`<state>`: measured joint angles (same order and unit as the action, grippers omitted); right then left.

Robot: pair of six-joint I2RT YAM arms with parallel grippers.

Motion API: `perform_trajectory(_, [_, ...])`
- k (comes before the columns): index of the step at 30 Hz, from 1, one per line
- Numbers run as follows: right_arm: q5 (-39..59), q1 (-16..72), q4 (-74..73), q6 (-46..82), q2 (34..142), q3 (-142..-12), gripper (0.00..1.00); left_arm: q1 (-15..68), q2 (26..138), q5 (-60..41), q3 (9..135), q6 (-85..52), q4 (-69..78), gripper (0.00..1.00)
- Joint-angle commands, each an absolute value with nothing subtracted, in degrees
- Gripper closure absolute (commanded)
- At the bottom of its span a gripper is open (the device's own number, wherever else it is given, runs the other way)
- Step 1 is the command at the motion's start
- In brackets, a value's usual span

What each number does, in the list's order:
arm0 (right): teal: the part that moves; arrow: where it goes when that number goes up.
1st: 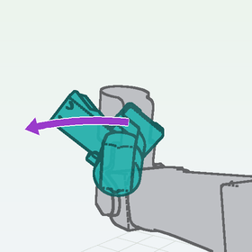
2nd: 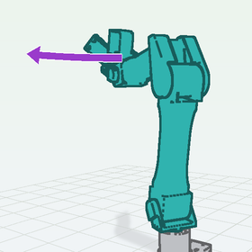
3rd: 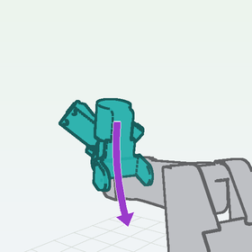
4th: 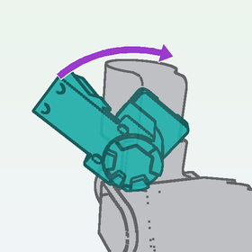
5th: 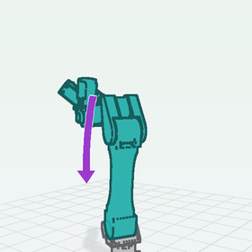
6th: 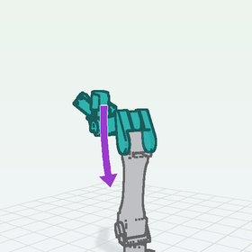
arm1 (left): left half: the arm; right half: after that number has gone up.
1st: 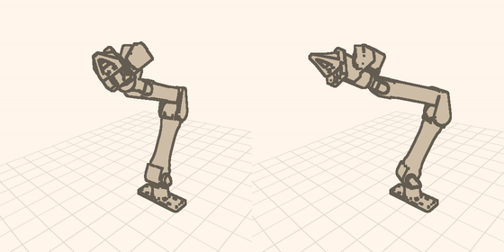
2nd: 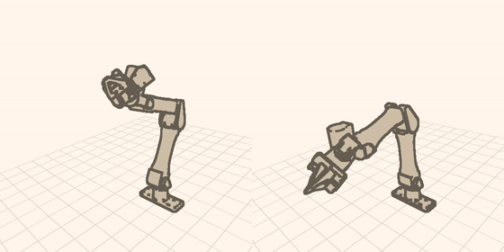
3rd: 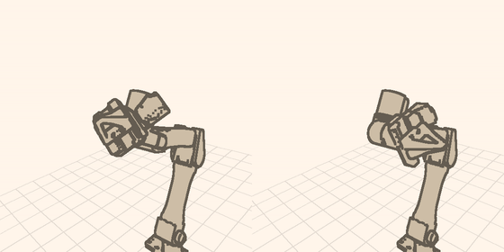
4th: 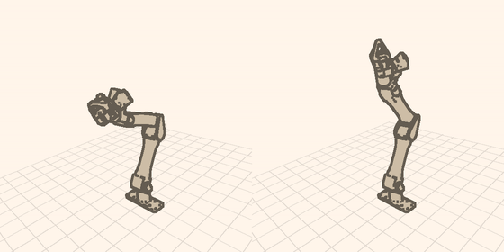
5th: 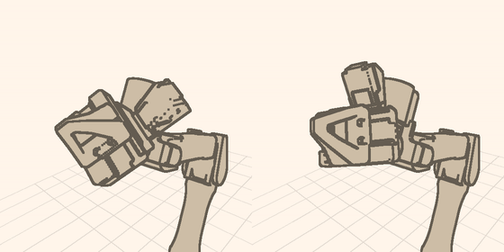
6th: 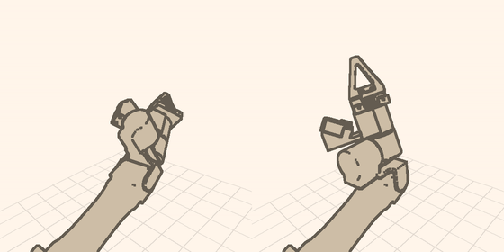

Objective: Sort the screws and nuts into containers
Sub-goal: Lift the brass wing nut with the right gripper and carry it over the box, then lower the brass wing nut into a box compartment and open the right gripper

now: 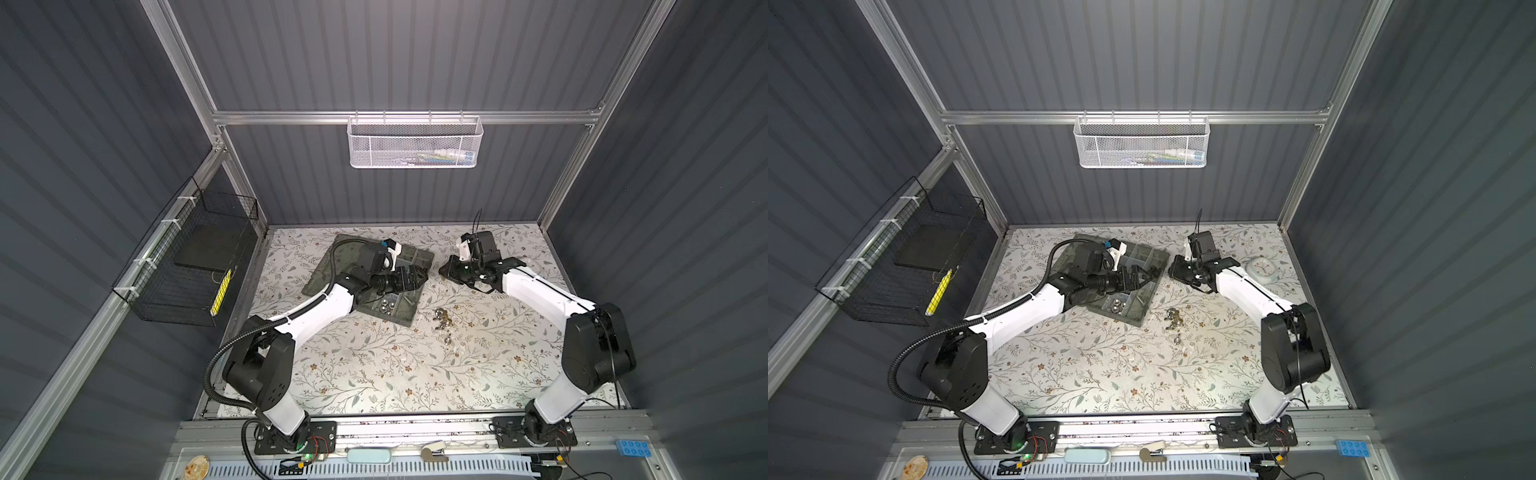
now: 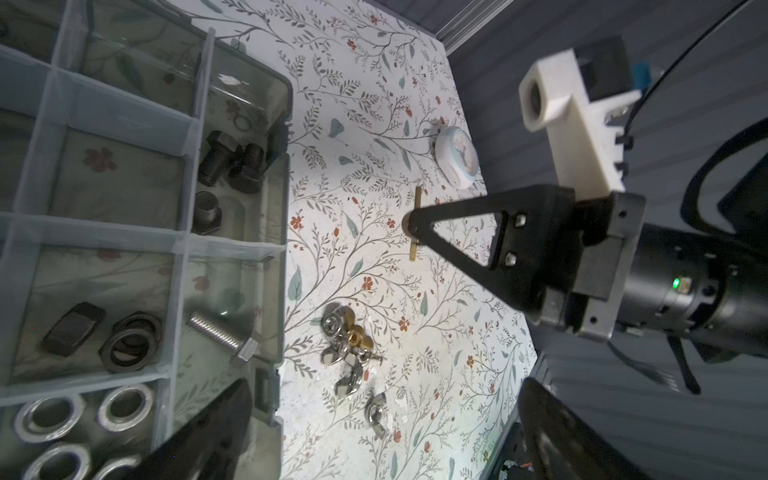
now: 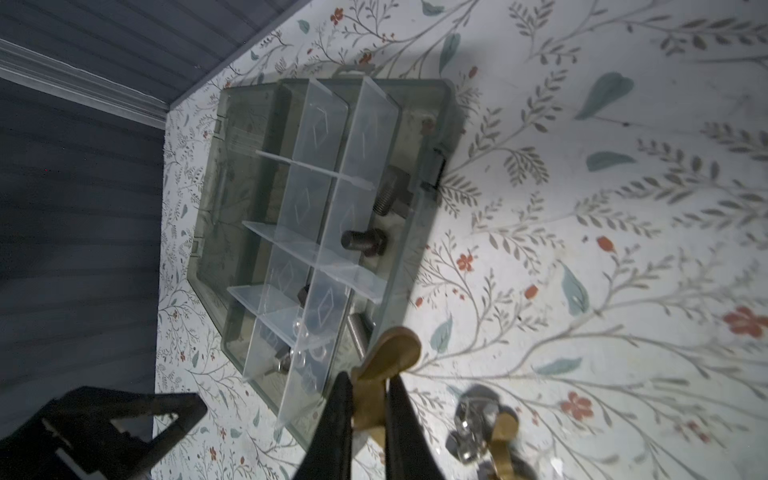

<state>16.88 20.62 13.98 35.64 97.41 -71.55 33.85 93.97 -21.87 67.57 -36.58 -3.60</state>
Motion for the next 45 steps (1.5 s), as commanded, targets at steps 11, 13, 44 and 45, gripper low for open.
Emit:
perform_trajectory(11, [23.9,23.0,-5.3,34.2,111.6,-84.6,0.91,25.6,93.4,-20.9,65.2,-39.9,-1.5,0.0])
perform_trajectory(13, [24.9,23.6,-7.3,34.2,113.5,-85.5,0.91,25.1,94.2,-21.4,66.6,-40.2,-3.7,0.0])
perform_trajectory(44, [24.9,26.6,-2.3,37.0,125.2,-89.1,0.83,23.6,95.2,-24.2,61.9,-41.8,1.1,0.0])
perform_trajectory(45, [24.8,26.7,-2.1,37.1,125.2,-89.0,0.82,23.7,95.2,-24.3,61.9,-41.9,1.2,0.0])
